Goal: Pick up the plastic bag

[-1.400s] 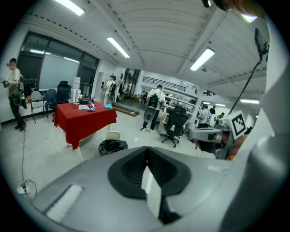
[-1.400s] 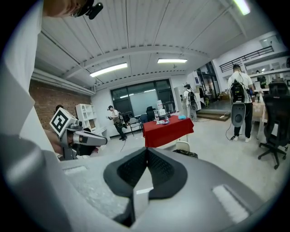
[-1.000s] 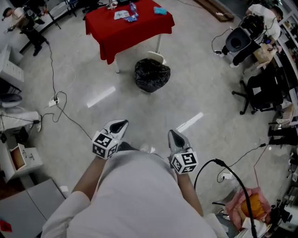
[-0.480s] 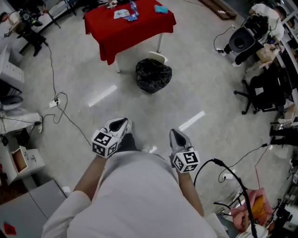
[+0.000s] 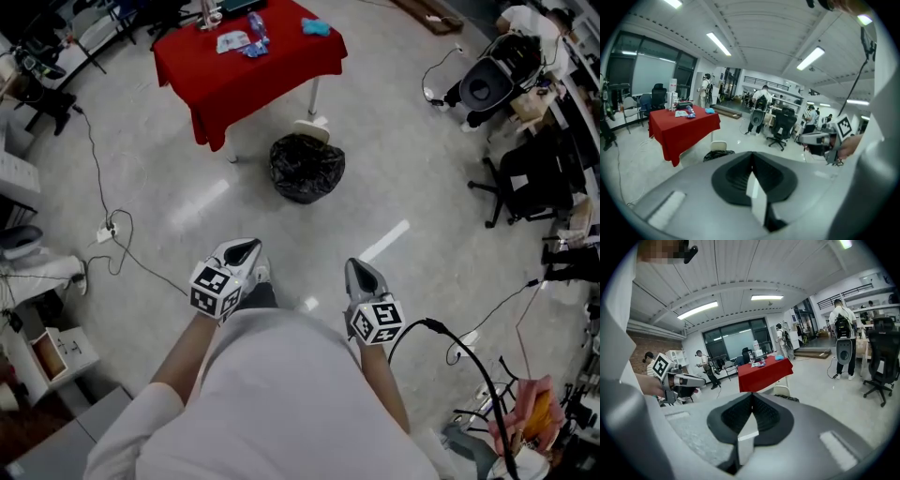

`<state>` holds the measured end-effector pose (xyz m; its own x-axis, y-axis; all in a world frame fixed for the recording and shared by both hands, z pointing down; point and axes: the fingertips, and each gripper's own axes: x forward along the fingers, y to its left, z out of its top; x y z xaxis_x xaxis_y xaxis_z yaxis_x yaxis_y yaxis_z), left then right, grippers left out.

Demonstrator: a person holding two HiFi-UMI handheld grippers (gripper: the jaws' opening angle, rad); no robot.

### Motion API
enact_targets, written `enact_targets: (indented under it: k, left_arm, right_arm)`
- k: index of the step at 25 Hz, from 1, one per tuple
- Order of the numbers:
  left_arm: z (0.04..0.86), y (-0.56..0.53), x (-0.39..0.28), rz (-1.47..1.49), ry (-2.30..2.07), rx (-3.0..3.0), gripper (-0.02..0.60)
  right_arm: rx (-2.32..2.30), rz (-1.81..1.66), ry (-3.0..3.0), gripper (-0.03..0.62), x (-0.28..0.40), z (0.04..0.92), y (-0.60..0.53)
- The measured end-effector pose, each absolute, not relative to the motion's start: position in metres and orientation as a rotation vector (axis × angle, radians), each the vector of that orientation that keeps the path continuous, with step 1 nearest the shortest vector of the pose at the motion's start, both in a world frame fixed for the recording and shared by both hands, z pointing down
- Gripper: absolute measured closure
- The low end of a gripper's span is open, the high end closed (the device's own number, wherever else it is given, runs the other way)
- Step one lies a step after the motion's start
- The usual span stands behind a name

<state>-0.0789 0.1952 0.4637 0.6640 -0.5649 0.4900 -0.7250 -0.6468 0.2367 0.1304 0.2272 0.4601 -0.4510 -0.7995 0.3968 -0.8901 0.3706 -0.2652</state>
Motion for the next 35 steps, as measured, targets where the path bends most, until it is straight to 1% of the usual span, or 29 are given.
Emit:
enact_targets:
  k: [8, 21, 35]
  left_arm:
    - [0.468, 0.131, -0.108, 0.560, -0.904, 2.498, 0.578]
    - [0.492, 0.070, -0.155, 0.581, -0.800, 2.501, 0.578]
    - [0.497, 0.034, -0.162, 0.585, -0.852, 2.462, 0.578]
  right_arm:
    - [1.586, 0.673, -2.351, 0.592, 0.098, 0.461, 0.174]
    - [1.692, 0.698, -2.232, 0.592, 0.061, 0.466, 0.126]
    - [1.659, 0.725, -2.261, 0.592, 0.056, 0.474, 0.074]
